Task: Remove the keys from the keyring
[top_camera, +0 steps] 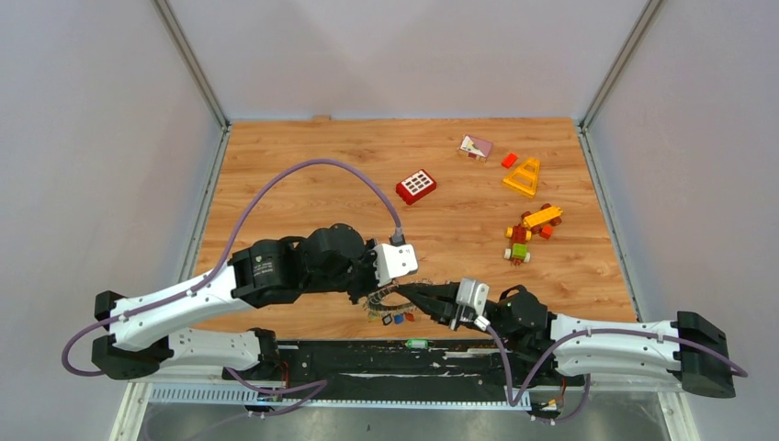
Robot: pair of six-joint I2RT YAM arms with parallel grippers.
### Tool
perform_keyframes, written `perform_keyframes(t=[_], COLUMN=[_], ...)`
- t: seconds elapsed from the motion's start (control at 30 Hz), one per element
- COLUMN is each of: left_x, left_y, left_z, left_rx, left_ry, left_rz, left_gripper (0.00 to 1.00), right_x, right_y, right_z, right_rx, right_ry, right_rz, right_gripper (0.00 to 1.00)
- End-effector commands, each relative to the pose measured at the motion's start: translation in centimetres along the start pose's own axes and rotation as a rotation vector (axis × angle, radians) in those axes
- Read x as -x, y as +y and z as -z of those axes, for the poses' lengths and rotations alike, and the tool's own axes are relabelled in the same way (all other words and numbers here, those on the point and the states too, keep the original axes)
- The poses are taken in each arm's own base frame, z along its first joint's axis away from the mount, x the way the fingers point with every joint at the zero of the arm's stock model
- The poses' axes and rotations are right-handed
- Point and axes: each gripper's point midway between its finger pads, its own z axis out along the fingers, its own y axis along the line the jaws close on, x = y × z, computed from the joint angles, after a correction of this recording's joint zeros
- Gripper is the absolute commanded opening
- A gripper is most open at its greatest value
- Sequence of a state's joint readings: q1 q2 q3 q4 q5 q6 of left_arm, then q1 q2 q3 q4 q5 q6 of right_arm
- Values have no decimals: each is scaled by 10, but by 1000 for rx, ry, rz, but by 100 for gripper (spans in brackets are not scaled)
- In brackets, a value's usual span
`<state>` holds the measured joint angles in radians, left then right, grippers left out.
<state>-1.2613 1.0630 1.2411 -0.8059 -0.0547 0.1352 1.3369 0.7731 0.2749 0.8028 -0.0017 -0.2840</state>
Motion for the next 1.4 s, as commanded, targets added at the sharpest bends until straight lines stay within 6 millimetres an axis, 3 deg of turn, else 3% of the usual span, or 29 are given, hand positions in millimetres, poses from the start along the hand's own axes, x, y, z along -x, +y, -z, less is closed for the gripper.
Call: perform_keyframes(t=[0.0,0.53,1.03,1.37], left_x=[0,7,5,5], left_y=[-15,-39,-74,-52], left_z=[-12,0,9,4], left_rx=[-85,-246,-469,-337], left_ry=[-8,-67,-80,-80], left_rz=[1,-105,-186,-177], left_gripper=[0,0,0,0], right_x=[65,68,76,84], right_y=[-1,19,32,38], right_z=[-4,-6,-7,2], right_rx=[27,178,317,363], right_ry=[-222,-158,-149,-160], right_rz=[16,129,332,330], right_gripper=[0,0,0,0])
